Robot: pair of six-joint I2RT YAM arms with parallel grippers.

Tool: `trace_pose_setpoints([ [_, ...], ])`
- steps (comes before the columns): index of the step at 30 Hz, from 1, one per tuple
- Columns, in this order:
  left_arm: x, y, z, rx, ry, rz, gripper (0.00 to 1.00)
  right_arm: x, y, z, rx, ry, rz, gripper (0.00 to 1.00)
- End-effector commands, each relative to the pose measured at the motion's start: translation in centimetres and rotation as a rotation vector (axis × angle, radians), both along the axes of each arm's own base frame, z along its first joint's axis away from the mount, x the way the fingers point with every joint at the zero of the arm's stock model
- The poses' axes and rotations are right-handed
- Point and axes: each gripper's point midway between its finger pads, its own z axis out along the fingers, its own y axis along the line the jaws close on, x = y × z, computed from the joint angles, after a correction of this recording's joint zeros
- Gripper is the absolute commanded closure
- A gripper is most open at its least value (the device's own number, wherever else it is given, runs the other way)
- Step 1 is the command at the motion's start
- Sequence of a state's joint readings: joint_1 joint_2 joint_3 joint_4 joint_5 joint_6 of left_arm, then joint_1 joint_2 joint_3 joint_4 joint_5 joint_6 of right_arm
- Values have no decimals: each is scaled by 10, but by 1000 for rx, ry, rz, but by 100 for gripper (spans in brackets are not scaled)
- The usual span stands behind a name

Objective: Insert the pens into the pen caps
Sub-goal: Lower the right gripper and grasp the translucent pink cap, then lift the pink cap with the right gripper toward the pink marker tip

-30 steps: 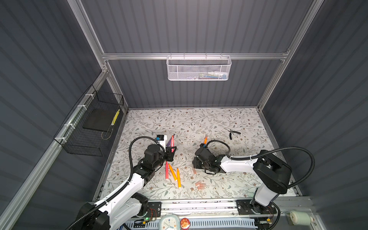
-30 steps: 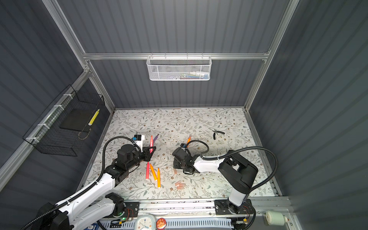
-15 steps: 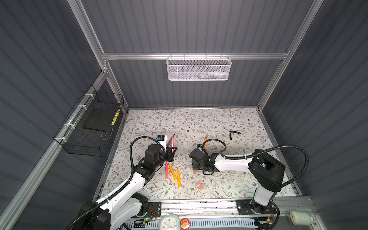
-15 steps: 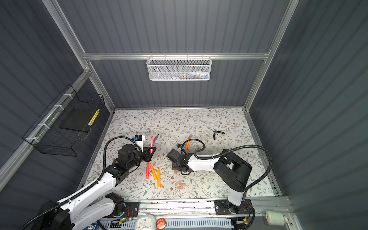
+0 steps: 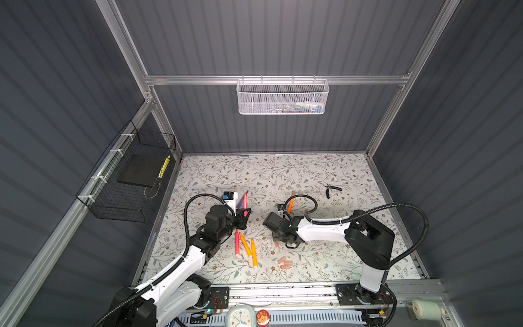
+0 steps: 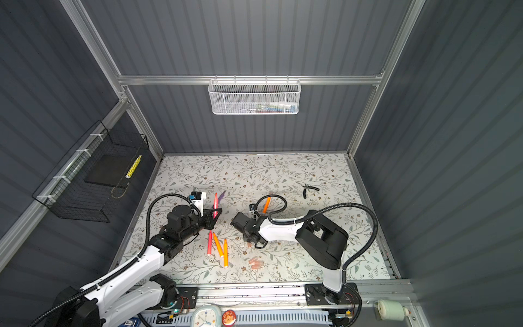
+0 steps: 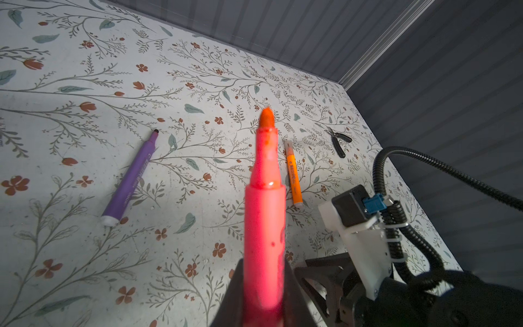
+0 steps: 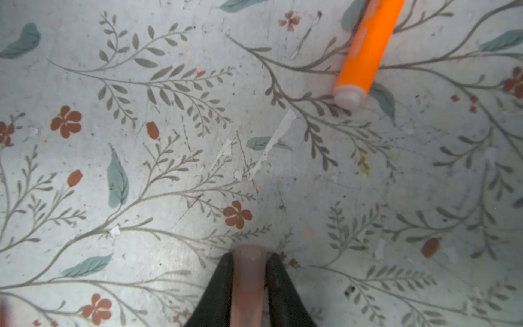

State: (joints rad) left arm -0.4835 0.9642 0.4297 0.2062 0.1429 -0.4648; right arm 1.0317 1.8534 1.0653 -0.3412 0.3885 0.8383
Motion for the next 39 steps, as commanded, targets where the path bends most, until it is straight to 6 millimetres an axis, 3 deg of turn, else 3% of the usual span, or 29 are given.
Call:
trace_pose_setpoints([
  [1,-4,-4,2,-12,-10,-27,100,-9,-22,-19,-112,43,-14,71],
  [4,-4,-5,1,-15,-5,-32,100,-10,-22,-22,-111,46,-18,71],
  [11,-5,-6,6,-22,-15,-35,100,-8,-24,-24,-112,35,-26,85],
  [17,-9,-11,5,-36,-15,-72,100,-3,-29,-12,-107,-9,-54,93],
  [23,-23,-35,22,-143,-61,-217,100,9,-41,41,51,-153,-105,97],
  [27,-29,-53,17,-112,-64,-246,100,15,-51,75,247,-225,-129,100],
  [34,-52,-104,21,-106,-111,-393,100,18,-82,143,513,-389,-175,100],
  [35,-54,-108,20,-111,-115,-409,100,16,-87,158,556,-426,-183,100],
  [39,-56,-121,13,-140,-100,-439,100,14,-99,188,670,-523,-201,100],
])
